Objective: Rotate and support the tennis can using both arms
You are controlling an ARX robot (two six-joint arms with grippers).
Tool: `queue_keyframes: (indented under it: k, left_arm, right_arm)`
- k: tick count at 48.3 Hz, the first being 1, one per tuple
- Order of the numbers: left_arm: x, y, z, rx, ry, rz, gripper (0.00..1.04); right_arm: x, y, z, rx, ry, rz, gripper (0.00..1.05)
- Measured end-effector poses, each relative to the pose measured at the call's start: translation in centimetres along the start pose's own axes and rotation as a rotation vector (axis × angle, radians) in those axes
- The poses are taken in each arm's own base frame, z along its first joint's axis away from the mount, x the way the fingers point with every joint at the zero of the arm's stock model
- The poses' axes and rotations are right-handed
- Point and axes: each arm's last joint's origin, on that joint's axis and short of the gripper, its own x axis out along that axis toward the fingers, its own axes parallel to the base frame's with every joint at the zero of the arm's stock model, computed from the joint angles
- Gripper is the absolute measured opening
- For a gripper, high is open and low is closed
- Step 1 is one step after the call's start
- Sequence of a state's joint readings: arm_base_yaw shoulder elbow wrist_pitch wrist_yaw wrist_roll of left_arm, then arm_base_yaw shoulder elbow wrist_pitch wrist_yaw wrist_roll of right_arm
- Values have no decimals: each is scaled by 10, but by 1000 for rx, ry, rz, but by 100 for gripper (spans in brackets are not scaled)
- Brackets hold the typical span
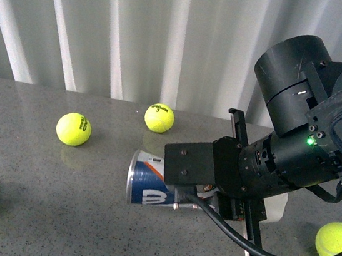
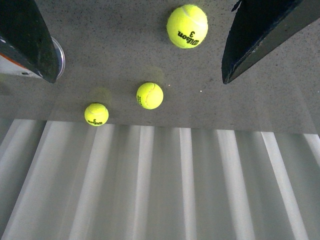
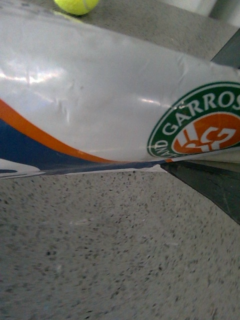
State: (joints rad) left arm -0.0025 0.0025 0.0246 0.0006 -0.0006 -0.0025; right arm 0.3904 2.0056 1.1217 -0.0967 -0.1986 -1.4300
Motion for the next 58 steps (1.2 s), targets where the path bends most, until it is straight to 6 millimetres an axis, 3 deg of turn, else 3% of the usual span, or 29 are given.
queue_keyframes:
  k: [6, 20, 30, 44, 58]
  left_arm:
    - [0, 0, 0, 0, 0, 0, 98]
    - [0, 0, 0, 0, 0, 0, 98]
    - [0, 0, 0, 0, 0, 0, 98]
    - [0, 0, 0, 0, 0, 0, 98]
    - [0, 0, 0, 0, 0, 0, 98]
  right_arm:
    - [14, 1, 2, -87, -13, 28, 15]
    - [32, 20, 9, -41, -49, 86, 12]
    - [33, 38, 3, -22, -50, 148, 52]
    - [18, 32, 3, 82, -117, 137, 98]
    - [-15, 27, 11, 155, -198, 87, 98]
